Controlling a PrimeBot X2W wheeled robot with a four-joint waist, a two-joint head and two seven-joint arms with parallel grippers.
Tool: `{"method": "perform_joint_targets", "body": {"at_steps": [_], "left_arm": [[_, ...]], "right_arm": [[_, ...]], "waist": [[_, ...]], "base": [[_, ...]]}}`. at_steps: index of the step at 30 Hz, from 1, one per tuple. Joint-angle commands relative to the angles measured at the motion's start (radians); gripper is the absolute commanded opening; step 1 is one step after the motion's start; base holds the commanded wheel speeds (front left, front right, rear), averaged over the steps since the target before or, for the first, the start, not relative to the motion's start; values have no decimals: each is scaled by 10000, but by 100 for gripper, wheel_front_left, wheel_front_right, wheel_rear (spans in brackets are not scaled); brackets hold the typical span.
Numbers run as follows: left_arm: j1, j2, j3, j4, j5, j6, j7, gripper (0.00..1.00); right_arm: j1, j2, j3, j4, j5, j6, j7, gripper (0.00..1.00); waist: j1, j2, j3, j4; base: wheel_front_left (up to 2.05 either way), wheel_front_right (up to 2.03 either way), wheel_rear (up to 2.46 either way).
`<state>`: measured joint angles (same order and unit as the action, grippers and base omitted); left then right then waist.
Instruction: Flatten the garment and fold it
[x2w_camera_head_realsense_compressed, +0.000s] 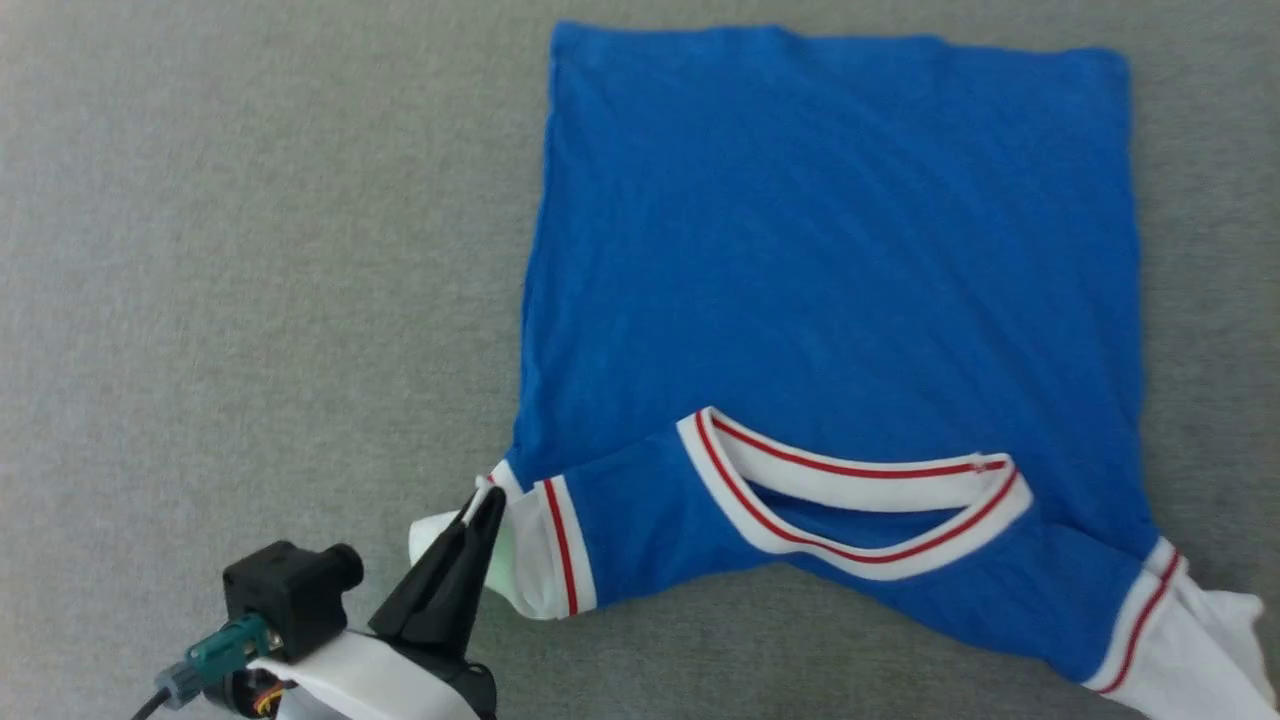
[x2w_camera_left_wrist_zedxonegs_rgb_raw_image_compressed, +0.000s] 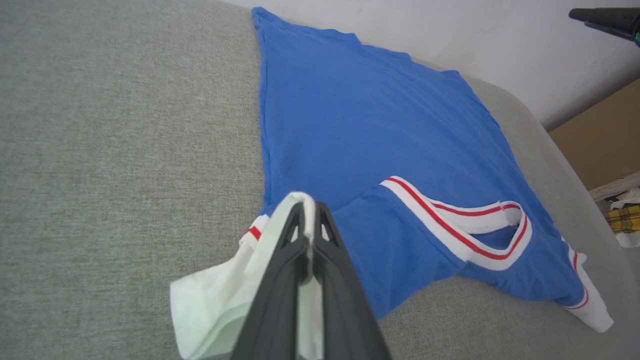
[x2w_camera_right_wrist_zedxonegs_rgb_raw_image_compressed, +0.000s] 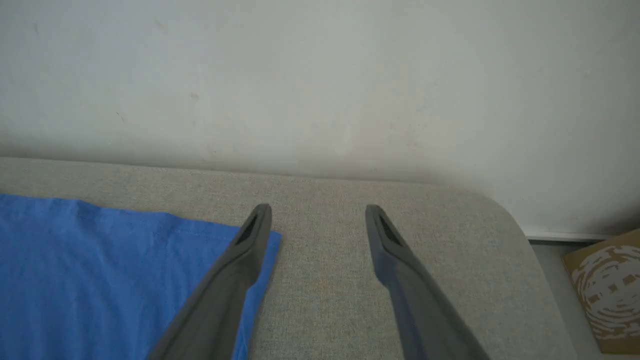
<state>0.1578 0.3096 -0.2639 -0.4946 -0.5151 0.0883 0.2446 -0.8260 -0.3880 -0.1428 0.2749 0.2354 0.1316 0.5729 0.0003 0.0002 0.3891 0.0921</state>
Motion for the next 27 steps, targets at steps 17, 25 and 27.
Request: {"method": "perform_joint_targets", "body": {"at_steps": [17, 25, 27], "left_arm": [[-949, -391, -470, 255, 282, -180, -371, 0], [-1106, -405, -400, 392, 307, -152, -521, 0], [-1112, -380, -335, 415, 328, -132, -592, 0]], "right_arm": [[14, 62, -814, 1765, -982, -9, 88, 72], [-76, 201, -871, 1823, -1139, -9, 1, 0], [-113, 218, -814, 1789, -1088, -9, -206, 0]], "waist": [[-3, -2, 1783, 1708], [-3, -2, 1696, 1564], [-3, -2, 1569, 1427]], "base": [[0, 0, 0], [0, 0, 0], [0, 0, 0]]}}
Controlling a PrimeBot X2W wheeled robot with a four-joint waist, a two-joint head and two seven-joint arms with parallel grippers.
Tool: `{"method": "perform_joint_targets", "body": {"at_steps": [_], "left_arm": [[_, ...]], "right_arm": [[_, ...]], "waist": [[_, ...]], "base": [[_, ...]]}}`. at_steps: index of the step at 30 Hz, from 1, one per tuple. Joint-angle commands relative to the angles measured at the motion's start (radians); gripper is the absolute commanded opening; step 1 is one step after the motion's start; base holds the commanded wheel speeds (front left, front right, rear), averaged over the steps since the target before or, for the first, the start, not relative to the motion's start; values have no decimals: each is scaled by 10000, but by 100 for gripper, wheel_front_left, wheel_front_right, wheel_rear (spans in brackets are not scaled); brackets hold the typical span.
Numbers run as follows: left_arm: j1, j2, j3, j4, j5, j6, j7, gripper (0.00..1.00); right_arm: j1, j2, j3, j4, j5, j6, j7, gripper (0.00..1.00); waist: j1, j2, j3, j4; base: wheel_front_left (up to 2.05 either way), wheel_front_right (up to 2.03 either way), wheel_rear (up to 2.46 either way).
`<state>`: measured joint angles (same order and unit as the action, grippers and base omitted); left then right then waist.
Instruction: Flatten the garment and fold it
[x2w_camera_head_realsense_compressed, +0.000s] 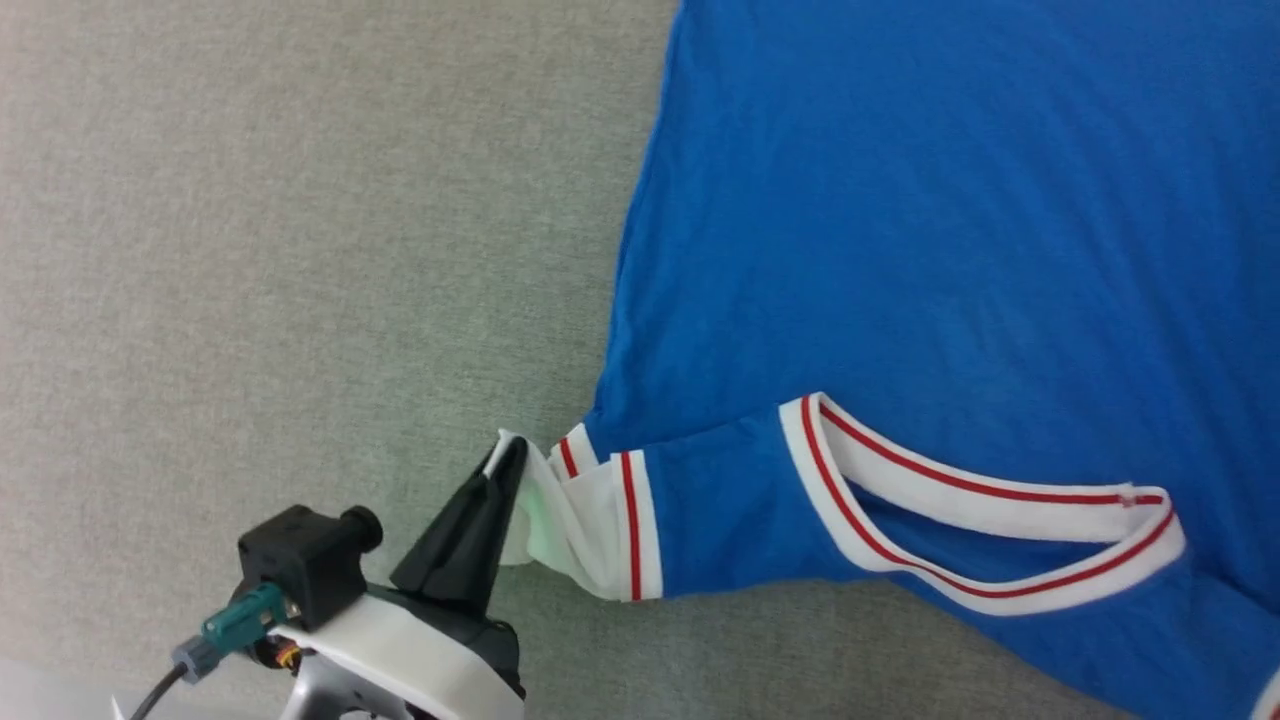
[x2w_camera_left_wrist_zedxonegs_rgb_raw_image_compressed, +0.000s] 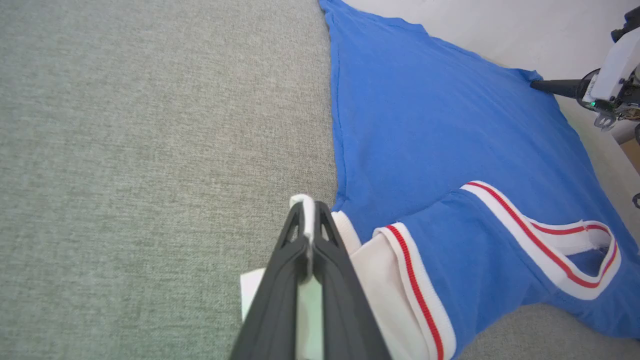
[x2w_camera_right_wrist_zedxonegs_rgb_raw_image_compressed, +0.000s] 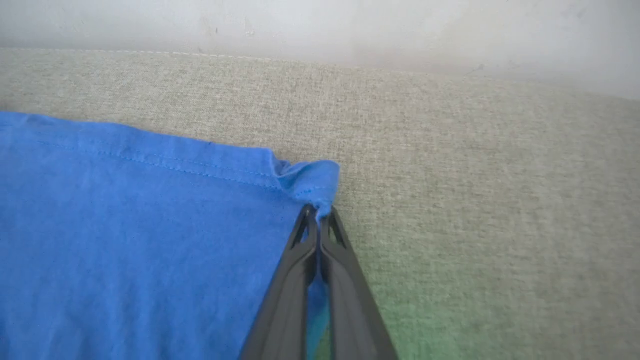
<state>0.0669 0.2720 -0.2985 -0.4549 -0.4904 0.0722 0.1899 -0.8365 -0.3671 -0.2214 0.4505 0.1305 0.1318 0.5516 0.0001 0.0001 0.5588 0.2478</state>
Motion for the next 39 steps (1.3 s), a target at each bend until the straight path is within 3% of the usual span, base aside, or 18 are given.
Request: {"method": "perform_joint_targets", "body": {"at_steps": [1, 9, 16, 19, 24, 30, 31, 32, 33, 35, 39], "left_arm": [[-189, 14, 48, 46, 86, 50, -63, 0], [176, 362, 406, 378, 173, 204, -121, 0], [821, 620, 631, 602, 101, 312, -137, 0], [1029, 650, 665, 615, 11, 329, -135, 0], [1282, 667, 730, 604, -102, 391, -150, 0], [1502, 845, 819, 628, -50, 457, -116, 0], [1514, 860, 828, 634, -48, 464, -114, 0], [1523, 876, 821, 638, -50, 457, -105, 0], [1524, 894, 807, 638, -50, 446, -90, 0], [1509, 896, 776, 644, -66, 426, -84, 0], [1420, 834, 652, 647, -96, 367, -113, 0]], "right_arm": [[-20, 28, 11, 21, 17, -11, -97, 0], [762, 90, 345, -438, 877, -11, -726, 0], [3567, 197, -625, -2340, 1999, -11, -837, 0], [5416, 636, -1752, -3434, 2367, -11, -524, 0], [8512, 1976, -3320, -4841, 2386, -11, -154, 0], [9937, 2896, -3090, -4775, 1909, -11, -1025, 0], [9880, 2958, -3060, -4641, 1891, -11, -1231, 14], [9793, 2997, -2986, -4531, 1849, -11, -1406, 77], [9677, 3016, -2869, -4480, 1825, -11, -1544, 100], [9356, 2976, -2681, -4586, 1875, -11, -1724, 100], [8490, 2113, -1996, -5609, 2193, -11, -1619, 100]], "waist": [[-1, -1, -222, -217], [-1, -1, -1566, -1217], [-1, -1, -2716, -2159], [-1, -1, -2938, -2473], [-1, -1, -3098, -2914], [-1, -1, -3313, -3366], [-1, -1, -3360, -3414], [-1, -1, -3403, -3443], [-1, -1, -3420, -3456], [-1, -1, -3469, -3459], [-1, -1, -3440, -3279]], "base": [[0, 0, 0], [0, 0, 0], [0, 0, 0], [0, 0, 0], [0, 0, 0], [0, 0, 0], [0, 0, 0], [0, 0, 0], [0, 0, 0], [0, 0, 0], [0, 0, 0]]}}
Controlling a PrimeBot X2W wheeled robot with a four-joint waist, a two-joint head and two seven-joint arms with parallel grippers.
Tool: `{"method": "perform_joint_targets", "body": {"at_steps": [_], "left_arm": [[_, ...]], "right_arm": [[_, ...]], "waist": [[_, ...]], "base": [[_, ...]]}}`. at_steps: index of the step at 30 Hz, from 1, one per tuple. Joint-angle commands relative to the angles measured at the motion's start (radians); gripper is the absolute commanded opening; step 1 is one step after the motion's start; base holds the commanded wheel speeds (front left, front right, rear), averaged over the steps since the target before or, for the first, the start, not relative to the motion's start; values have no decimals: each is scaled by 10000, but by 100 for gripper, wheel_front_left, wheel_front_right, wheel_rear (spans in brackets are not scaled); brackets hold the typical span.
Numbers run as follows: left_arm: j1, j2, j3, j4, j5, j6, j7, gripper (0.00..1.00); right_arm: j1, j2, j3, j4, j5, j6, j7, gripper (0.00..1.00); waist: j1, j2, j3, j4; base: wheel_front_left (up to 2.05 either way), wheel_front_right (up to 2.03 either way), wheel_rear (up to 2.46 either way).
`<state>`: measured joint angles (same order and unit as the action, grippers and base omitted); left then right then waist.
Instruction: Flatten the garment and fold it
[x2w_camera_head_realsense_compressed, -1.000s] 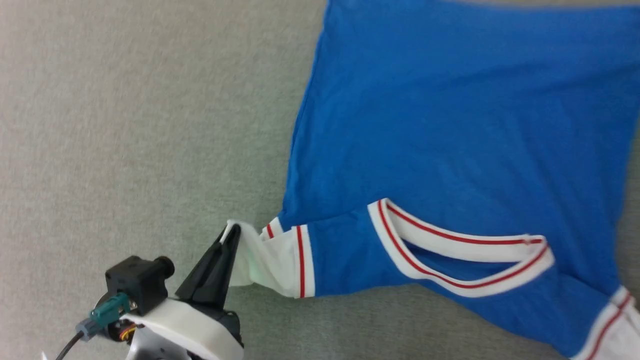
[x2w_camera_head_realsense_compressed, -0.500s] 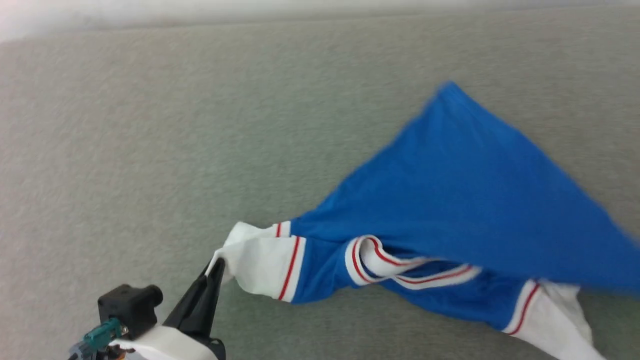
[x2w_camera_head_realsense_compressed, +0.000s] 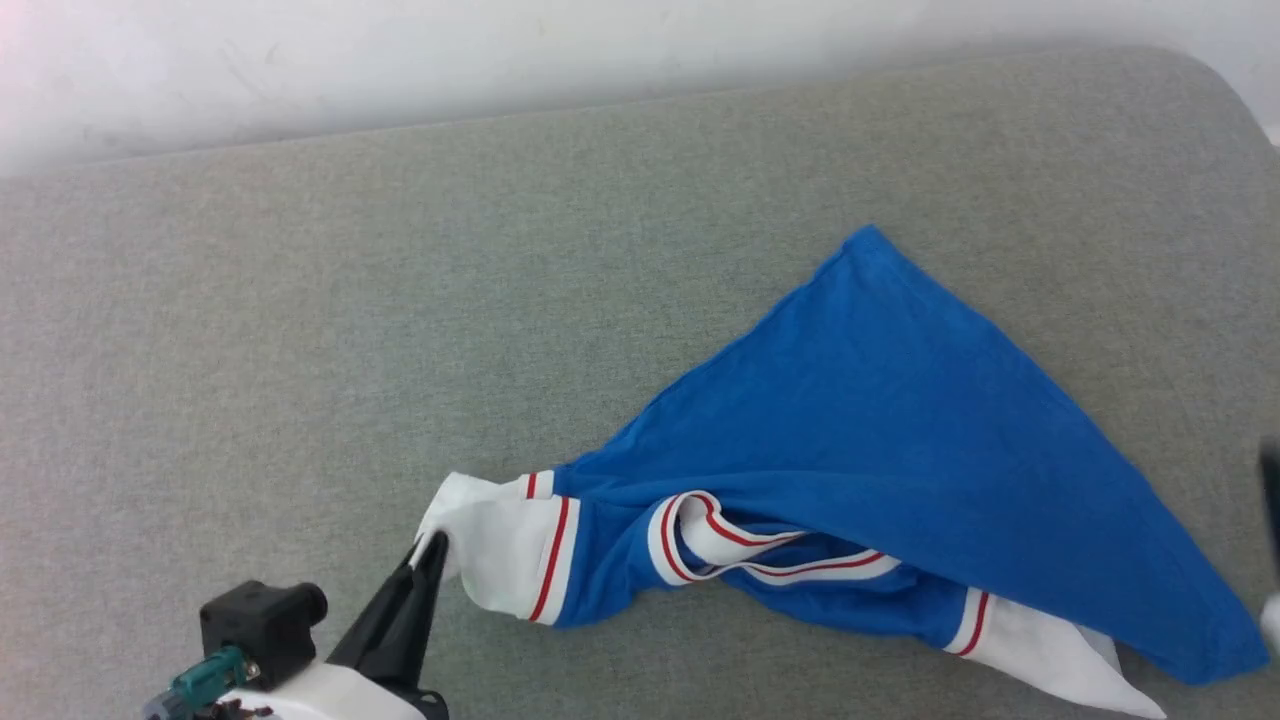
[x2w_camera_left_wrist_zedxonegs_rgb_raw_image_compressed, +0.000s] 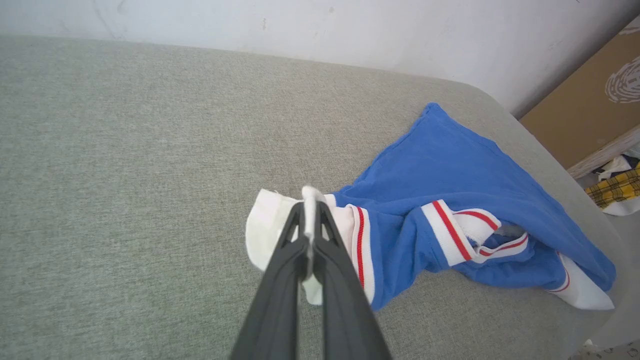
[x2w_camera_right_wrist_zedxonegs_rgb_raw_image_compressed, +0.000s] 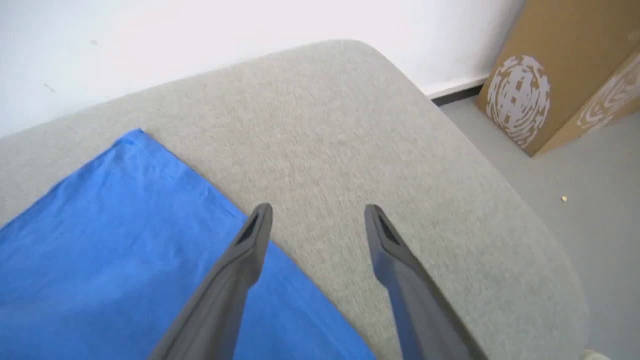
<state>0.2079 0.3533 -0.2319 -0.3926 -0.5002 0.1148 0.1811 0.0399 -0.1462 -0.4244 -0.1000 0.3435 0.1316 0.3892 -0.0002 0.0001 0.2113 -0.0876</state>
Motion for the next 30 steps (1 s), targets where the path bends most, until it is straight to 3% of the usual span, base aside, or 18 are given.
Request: {"method": "perform_joint_targets", "body": {"at_steps": [1, 7, 12, 18, 30], "left_arm": [[-21, 2, -53, 24, 12, -70, -38, 0], [-441, -137, -343, 23, 149, -159, -103, 0], [-907, -279, -651, 51, 269, -270, -93, 0], [-1641, -632, -1087, 329, 354, -461, -197, 0], [-2622, -1182, -1740, 1122, 403, -821, -452, 0]], "right_arm": [[-574, -362, 215, -401, 174, -9, 154, 100], [-3008, -1975, 2037, -1230, 691, -9, 1670, 100], [-5169, -2522, 3320, -142, 833, -9, 3466, 100], [-6640, -2591, 3550, 1535, 535, -9, 4289, 100], [-6755, -3032, 4015, 3275, 432, -9, 4881, 100]], "waist": [[2, -1, 80, 143], [2, -1, 643, 720], [2, -1, 1296, 1332], [2, -1, 2116, 2281], [2, -1, 3020, 3377]], "base": [[0, 0, 0], [0, 0, 0], [0, 0, 0], [0, 0, 0], [0, 0, 0]]}}
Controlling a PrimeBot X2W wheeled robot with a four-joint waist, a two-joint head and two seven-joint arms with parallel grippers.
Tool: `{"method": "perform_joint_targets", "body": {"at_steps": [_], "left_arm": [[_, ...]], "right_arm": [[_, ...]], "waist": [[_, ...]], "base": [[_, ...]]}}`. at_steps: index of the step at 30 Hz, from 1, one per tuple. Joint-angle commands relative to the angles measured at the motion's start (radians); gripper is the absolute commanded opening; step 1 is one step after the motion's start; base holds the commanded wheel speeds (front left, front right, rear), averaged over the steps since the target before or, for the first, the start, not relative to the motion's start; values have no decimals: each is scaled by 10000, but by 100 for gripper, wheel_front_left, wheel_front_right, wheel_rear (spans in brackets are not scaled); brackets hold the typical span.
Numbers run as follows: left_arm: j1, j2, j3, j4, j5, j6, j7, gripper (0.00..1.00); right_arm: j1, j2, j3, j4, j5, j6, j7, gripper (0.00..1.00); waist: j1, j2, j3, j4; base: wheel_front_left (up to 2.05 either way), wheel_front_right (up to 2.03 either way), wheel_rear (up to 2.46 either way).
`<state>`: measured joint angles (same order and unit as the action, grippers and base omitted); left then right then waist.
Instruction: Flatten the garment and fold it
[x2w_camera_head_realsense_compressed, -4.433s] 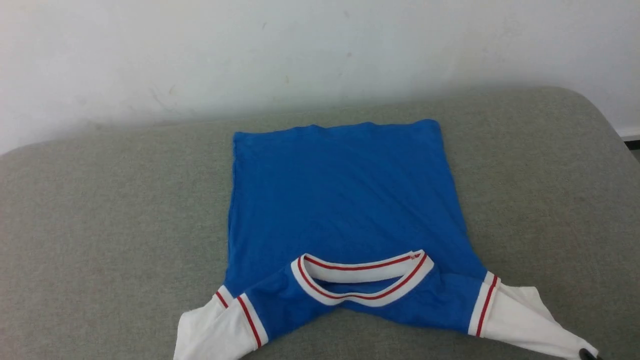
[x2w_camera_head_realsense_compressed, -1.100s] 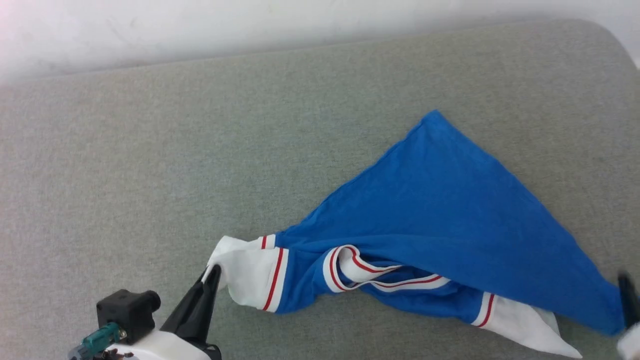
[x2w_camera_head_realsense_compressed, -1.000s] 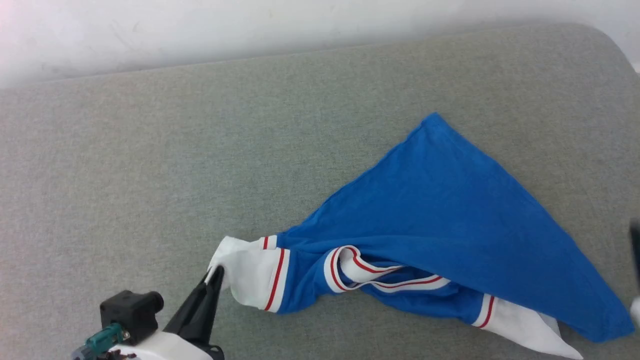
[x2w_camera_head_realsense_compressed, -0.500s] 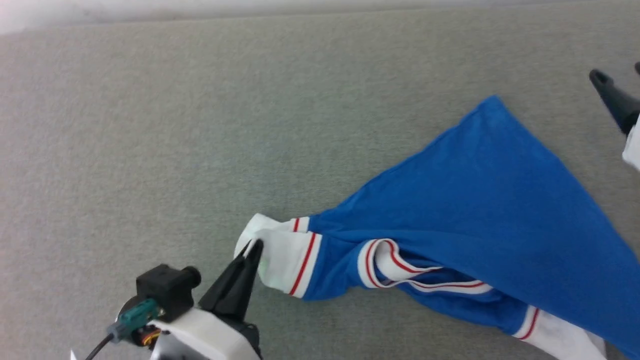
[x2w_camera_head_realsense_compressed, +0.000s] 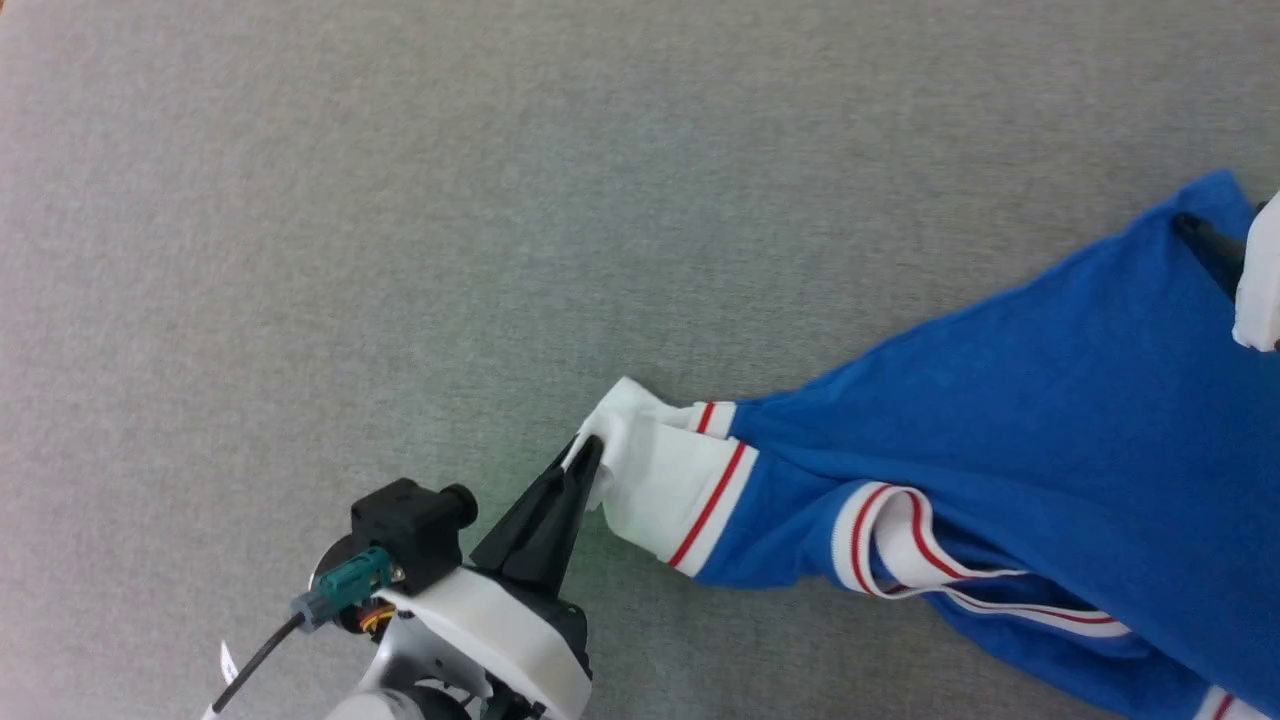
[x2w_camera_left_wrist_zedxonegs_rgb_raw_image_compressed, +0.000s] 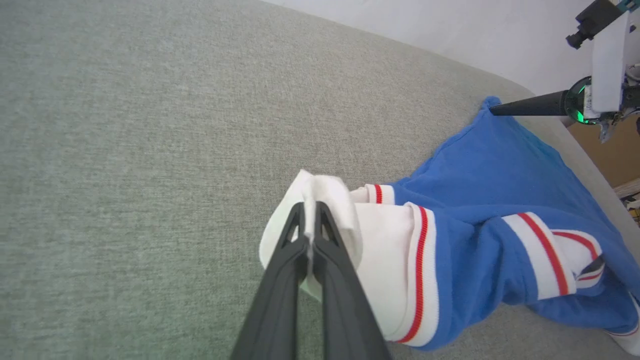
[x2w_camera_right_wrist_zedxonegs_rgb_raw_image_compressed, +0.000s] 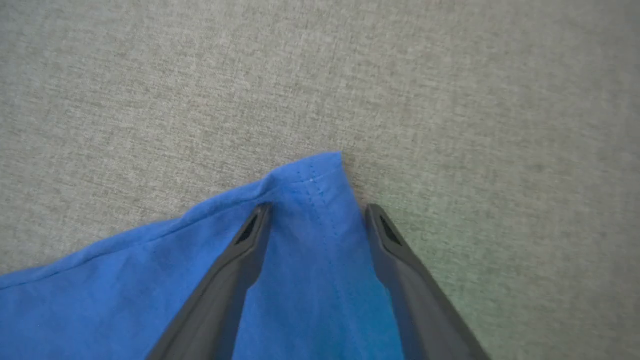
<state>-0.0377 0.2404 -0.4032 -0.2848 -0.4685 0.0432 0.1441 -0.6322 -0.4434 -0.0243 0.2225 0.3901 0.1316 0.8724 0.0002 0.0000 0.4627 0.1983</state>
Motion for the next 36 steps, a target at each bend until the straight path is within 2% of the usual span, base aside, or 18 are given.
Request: {"method": "perform_joint_targets", "body": {"at_steps": [1, 2, 3, 4, 9, 14, 22, 30, 36], "left_arm": [[-193, -71, -41, 88, 86, -107, -102, 0], [-215, -85, -53, 127, 85, -110, -121, 0], [-232, -97, -63, 161, 82, -114, -139, 0], [-245, -105, -66, 194, 72, -116, -155, 0], [-294, -96, -9, 332, 26, -101, -211, 0], [-512, 100, 148, 476, 161, -114, -340, 0], [-1627, 607, 729, 942, 735, -43, -759, 0], [-4068, 1217, 1070, 2222, 888, -709, -585, 0], [-6450, 1534, 1308, 3569, 1079, -1176, -1069, 0]], "right_arm": [[-12, -87, 41, 143, -58, -9, 112, 100], [9, -118, 61, 243, -97, -9, 216, 96], [23, -151, 73, 321, -154, -9, 311, 46], [33, -186, 73, 389, -243, -9, 395, 0], [19, -147, -117, 545, -694, -9, 526, 0], [-65, 170, -161, 447, -860, -9, -59, 0], [-30, 572, -438, 143, -513, -9, -1612, 0], [-224, 1018, -844, 4, -536, -9, -3193, 0], [-1152, 1311, -878, 88, -631, -9, -4353, 0]], "waist": [[-2, 0, 536, 546], [-2, 0, 553, 568], [-2, 0, 565, 585], [-2, 0, 571, 594], [-2, 0, 489, 485], [-2, 0, 11, 52], [-2, 0, -1582, -866], [-2, 0, -3031, -1642], [-2, 0, -3612, -2152]], "base": [[0, 0, 0], [0, 0, 0], [0, 0, 0], [0, 0, 0], [0, 0, 0], [0, 0, 0], [0, 0, 0], [0, 0, 0], [0, 0, 0]]}}
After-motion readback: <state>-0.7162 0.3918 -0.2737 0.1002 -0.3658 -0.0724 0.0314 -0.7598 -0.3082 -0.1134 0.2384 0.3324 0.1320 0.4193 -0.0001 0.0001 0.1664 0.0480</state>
